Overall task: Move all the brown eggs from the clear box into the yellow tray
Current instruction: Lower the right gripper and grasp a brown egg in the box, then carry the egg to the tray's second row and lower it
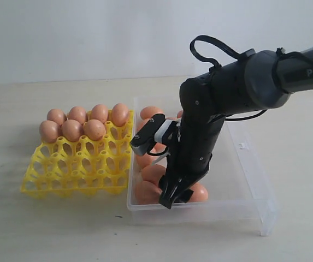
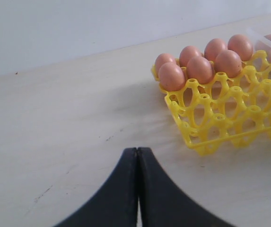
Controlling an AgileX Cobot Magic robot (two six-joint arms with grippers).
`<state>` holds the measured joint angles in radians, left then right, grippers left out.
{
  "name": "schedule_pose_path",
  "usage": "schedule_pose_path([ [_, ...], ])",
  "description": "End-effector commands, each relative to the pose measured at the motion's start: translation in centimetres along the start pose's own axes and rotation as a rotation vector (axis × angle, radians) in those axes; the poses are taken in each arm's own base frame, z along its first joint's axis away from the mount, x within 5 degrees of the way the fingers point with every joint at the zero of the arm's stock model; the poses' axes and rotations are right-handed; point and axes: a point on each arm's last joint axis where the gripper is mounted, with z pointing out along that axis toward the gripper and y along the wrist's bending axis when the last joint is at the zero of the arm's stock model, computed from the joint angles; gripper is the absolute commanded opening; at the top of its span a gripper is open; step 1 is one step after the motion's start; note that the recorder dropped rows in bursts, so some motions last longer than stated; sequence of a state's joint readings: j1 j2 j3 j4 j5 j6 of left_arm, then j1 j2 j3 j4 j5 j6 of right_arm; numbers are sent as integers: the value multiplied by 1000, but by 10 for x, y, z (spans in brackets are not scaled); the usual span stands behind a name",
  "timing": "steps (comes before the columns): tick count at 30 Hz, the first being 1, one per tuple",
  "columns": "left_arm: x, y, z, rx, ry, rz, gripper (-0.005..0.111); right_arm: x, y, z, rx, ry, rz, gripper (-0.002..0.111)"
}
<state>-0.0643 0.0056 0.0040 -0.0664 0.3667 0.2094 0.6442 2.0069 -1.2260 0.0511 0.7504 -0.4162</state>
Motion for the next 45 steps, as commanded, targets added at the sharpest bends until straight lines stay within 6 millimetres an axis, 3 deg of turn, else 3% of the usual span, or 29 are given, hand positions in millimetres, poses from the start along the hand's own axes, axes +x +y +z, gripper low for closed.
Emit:
schedule_pose_path([
  [1, -2, 0, -1, 1, -16, 2, 0, 1, 1, 7, -9, 19, 1, 55],
  [4, -2, 0, -1, 1, -16, 2, 0, 1, 1, 9, -10, 23, 1, 37],
  [8, -2, 0, -1, 1, -16, 2, 0, 2, -2, 7, 11, 23, -22, 0],
  [12, -2, 0, -1, 1, -16, 2, 0, -3, -10, -10, 51, -72, -4, 0],
  [18, -2, 0, -1, 1, -16, 2, 0, -12, -24, -79, 172, -424, 92, 0],
  [22, -2, 0, -1, 1, -16, 2, 0, -5, -18, -128, 274, -760, 156, 0],
  [24, -2, 0, -1, 1, -16, 2, 0, 4, -4, -138, 295, -923, 213, 0],
  [26, -2, 0, -1, 1, -16, 2, 0, 5, 10, -136, 273, -1079, 281, 0],
  [29, -2, 0, -1, 1, -16, 2, 0, -8, 13, -127, 243, -1208, 288, 0],
  [31, -2, 0, -1, 1, -16, 2, 0, -23, 9, -104, 156, -1321, 384, 0],
  [33, -2, 0, -1, 1, -16, 2, 0, -40, 4, -72, 123, -1259, 389, 0],
  [37, -2, 0, -1, 1, -16, 2, 0, -74, -7, -28, 121, -1152, 340, 0],
  [45, -2, 0, -1, 1, -16, 2, 0, -97, -17, 5, 122, -1006, 350, 0],
])
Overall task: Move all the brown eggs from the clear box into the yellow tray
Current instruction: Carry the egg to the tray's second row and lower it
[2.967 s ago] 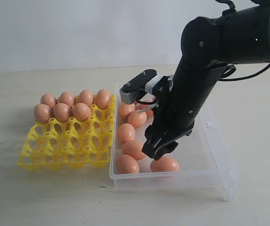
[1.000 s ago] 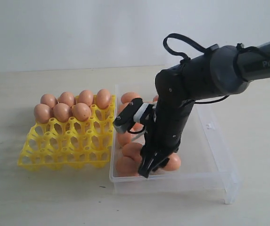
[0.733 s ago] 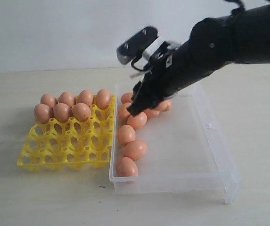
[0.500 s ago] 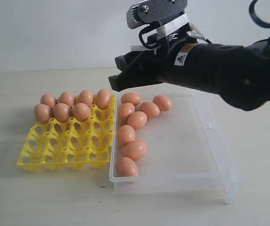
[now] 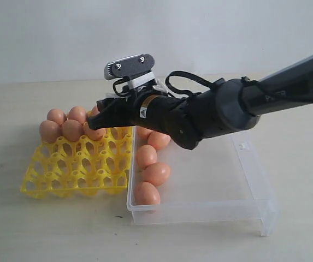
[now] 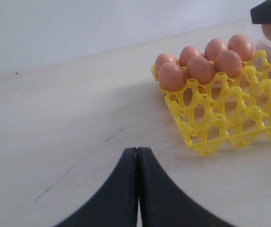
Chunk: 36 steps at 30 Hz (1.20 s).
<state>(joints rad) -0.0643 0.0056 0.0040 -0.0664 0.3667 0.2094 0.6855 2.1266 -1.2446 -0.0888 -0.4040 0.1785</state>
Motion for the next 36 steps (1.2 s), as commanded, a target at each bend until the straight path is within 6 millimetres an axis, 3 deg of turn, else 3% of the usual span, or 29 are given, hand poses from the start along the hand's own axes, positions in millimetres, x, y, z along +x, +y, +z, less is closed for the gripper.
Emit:
schedule_pose_path([
  [1, -2, 0, -1, 1, -16, 2, 0, 1, 0, 17, 2, 39, -13, 0],
  [9, -2, 0, -1, 1, -16, 2, 0, -2, -1, 33, 2, 9, -3, 0],
  [17, -2, 0, -1, 1, -16, 2, 0, 12, -4, 43, 8, 17, 19, 0],
  [36, -2, 0, -1, 1, -16, 2, 0, 15, -18, 46, 33, 4, 28, 0],
])
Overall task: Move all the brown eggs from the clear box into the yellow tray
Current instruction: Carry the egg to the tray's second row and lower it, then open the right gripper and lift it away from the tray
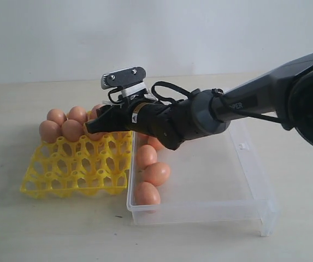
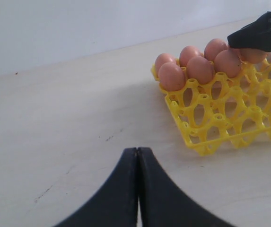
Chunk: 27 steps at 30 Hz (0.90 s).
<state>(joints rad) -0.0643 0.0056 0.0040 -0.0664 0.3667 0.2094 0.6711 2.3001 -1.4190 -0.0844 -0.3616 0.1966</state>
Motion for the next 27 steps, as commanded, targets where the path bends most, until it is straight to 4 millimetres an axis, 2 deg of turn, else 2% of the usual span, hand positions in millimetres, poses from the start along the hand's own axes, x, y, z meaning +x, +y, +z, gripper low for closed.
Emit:
schedule_pose_path([
  [1, -2, 0, -1, 1, -16, 2, 0, -6, -6, 0, 10, -35, 0, 0],
  [5, -2, 0, -1, 1, -16, 2, 0, -6, -7, 0, 11, -35, 1, 2],
  [7, -2, 0, -1, 1, -16, 2, 0, -6, -7, 0, 12, -33, 3, 9],
  [10, -2, 0, -1, 1, -16, 2, 0, -6, -7, 0, 12, -33, 3, 30],
  [12, -2, 0, -1, 1, -16, 2, 0, -6, -7, 0, 12, -33, 3, 48],
  [15, -2, 0, -1, 1, -16, 2, 0, -6, -7, 0, 12, -33, 3, 63],
  [20, -2, 0, -1, 1, -16, 2, 0, -12, -7, -3, 10, -46, 3, 64],
  [24, -2, 0, -1, 1, -16, 2, 0, -32, -4, -13, 9, -67, 30, 64],
  [26, -2, 0, -1, 1, -16, 2, 0, -49, -2, -26, 13, -51, 45, 55],
  [27, -2, 0, -1, 1, -16, 2, 0, -58, -1, -34, 22, -26, 50, 46],
])
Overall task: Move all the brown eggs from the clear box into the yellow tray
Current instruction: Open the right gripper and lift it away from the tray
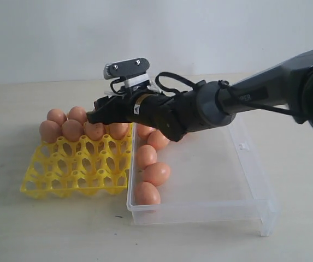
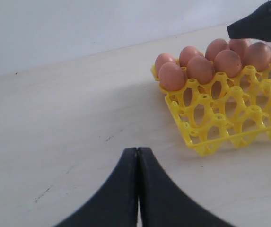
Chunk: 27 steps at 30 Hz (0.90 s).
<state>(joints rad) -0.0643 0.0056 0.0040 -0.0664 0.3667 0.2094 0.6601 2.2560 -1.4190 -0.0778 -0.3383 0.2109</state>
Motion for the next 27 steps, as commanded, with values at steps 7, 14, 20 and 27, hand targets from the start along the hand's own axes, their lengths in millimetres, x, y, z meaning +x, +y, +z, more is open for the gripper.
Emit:
schedule_pose_path([
  [7, -2, 0, -1, 1, -16, 2, 0, -90, 5, -105, 82, 210, -66, 1],
  [14, -2, 0, -1, 1, -16, 2, 0, -110, -31, -164, 188, 415, -117, 1],
  [20, -2, 0, -1, 1, -16, 2, 0, -97, -78, -151, 127, 572, -3, 14],
  [27, -2, 0, -1, 1, -16, 2, 0, -100, -104, -103, 103, 599, 8, 41],
])
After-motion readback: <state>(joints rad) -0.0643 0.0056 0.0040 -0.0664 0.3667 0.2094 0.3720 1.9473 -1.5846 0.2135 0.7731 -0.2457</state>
